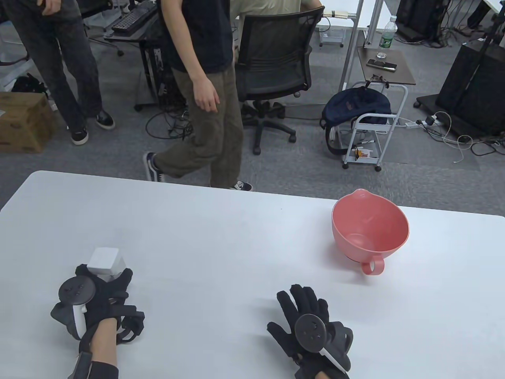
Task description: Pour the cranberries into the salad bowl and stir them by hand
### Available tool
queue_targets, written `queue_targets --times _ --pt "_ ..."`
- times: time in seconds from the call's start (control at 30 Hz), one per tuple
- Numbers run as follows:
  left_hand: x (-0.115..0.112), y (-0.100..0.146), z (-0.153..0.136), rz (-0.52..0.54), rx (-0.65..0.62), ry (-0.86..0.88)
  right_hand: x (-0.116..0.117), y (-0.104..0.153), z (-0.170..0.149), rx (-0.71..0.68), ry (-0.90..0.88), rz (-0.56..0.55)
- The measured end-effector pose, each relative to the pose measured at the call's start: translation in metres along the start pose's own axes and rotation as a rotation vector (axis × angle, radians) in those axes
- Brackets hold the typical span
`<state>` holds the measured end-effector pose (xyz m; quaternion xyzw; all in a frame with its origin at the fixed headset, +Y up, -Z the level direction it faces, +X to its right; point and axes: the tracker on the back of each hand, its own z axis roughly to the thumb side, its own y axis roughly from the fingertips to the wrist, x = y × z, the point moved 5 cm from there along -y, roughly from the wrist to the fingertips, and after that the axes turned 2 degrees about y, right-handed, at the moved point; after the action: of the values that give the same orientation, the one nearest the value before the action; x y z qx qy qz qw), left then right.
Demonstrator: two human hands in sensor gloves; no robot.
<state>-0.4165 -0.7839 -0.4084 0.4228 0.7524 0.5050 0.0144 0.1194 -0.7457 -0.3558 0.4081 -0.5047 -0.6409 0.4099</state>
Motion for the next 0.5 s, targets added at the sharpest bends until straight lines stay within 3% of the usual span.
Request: queue_targets --times 0.27,0.5 --pt "-0.006 -0.002 -0.009 -0.003 0.053 0.013 -0.002 -0.001 -0.004 0.016 -0.017 -0.005" --pt "-0.015 0.014 0.022 -0.03 -0.091 0.023 -0.004 0.0 -0.008 0.025 -0.067 -0.008"
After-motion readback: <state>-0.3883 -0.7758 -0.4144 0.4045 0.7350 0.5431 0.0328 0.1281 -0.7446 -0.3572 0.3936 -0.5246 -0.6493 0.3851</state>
